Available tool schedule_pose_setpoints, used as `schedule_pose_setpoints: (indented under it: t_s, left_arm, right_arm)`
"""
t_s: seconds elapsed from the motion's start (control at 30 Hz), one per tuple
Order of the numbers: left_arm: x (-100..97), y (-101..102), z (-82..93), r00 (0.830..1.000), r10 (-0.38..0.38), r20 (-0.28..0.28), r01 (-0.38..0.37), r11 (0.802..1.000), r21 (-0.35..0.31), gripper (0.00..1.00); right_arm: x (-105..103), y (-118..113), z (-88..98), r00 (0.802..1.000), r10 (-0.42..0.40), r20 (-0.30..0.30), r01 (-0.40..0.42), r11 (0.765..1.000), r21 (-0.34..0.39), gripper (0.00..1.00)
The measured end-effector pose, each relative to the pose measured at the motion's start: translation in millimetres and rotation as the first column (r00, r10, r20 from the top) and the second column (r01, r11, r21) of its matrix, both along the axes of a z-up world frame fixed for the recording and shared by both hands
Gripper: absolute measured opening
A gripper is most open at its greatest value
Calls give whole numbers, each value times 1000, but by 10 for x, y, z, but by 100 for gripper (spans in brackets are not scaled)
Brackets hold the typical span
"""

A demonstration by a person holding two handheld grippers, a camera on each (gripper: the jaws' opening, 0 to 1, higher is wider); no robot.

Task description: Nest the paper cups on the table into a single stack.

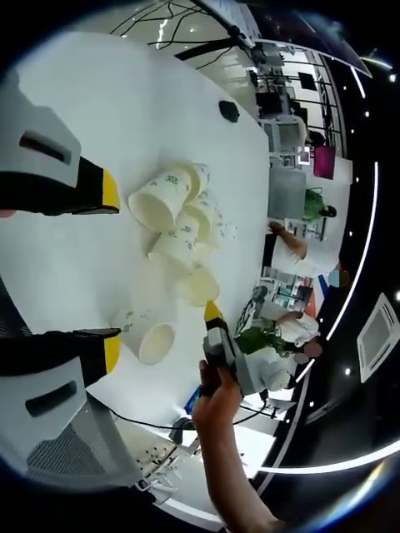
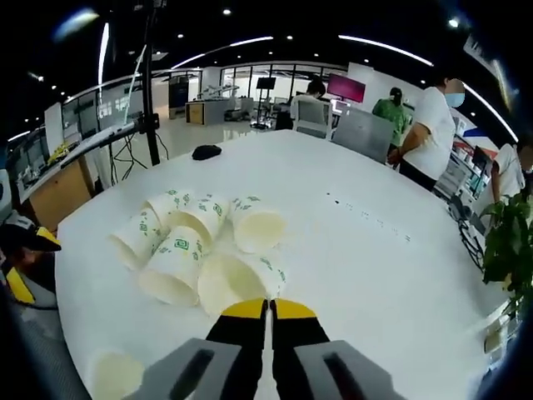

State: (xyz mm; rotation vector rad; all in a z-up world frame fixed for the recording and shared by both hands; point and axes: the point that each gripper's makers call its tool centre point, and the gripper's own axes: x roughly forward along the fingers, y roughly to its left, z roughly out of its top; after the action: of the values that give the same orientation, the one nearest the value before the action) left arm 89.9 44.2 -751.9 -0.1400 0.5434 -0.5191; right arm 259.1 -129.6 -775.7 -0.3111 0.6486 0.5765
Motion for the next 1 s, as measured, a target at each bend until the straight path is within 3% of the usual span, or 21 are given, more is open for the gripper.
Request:
schedule_pose_setpoints:
  t_s: [0.3, 0.67, 0.73, 0.8, 0.97, 1.0]
  left_arm:
    - [-6, -13, 23, 1000, -3, 10, 3, 1000, -3, 54]
    - [-15, -25, 69, 1000, -7, 21, 7, 1000, -7, 54]
    - [-14, -29, 77, 1000, -8, 24, 8, 1000, -9, 54]
    - [-13, -27, 73, 1000, -10, 25, 10, 1000, -9, 54]
    - [-11, -25, 64, 1000, -12, 26, 12, 1000, -9, 54]
    - [-10, -24, 62, 1000, -12, 26, 12, 1000, -9, 54]
  right_arm:
    - [-16, -42, 88, 1000, -3, 24, 3, 1000, -3, 0]
    - [-164, -58, 338, 998, 20, 61, -20, 1000, 2, 0]
    - [-195, -53, 341, 998, 30, 61, -30, 1000, -9, 0]
    - [-250, -56, 244, 999, 50, 20, -49, 998, -25, 0]
    - [-334, -40, 56, 995, 96, -15, -97, 994, -58, 2]
    - [-362, -32, 97, 995, 100, -21, -101, 993, -58, 3]
